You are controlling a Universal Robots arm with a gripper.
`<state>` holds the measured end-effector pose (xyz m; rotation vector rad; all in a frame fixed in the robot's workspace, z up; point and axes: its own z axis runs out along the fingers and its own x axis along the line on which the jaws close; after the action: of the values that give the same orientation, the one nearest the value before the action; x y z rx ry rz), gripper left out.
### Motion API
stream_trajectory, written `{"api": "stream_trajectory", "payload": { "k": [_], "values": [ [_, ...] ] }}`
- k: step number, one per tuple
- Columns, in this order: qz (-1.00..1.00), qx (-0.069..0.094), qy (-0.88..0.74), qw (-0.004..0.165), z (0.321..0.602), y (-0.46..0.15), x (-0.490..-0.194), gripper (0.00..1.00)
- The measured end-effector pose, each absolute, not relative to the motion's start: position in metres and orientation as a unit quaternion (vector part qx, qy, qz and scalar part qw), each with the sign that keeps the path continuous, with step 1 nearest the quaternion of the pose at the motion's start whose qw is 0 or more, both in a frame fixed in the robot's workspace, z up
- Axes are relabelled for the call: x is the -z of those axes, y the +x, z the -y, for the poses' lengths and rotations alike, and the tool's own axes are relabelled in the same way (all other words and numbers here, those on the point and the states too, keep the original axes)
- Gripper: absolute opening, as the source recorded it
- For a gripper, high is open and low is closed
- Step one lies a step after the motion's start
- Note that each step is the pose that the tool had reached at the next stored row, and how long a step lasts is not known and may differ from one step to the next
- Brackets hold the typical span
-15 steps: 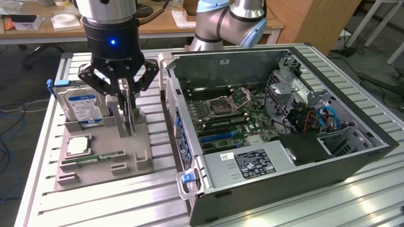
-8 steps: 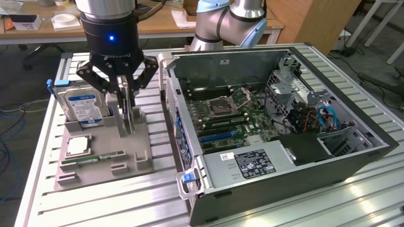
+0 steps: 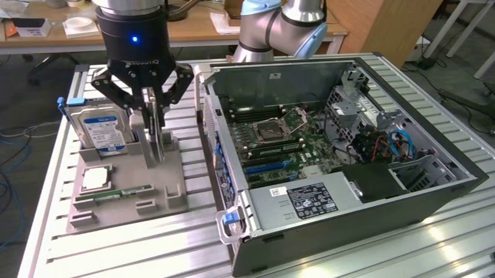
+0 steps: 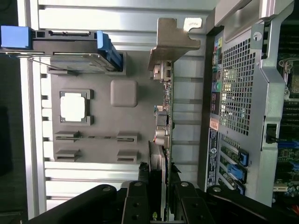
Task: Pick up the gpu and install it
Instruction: 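Pick up the gpu and move the gpu toward the slot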
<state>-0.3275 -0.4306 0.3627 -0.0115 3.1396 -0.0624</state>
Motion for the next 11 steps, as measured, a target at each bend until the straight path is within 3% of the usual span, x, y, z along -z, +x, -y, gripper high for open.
{"api": "stream_trajectory", "payload": {
  "k": [11],
  "values": [
    [-1.000, 0.020, -0.004, 0.001, 0.4307, -0.3289, -0.3707, 0.27]
  ]
}}
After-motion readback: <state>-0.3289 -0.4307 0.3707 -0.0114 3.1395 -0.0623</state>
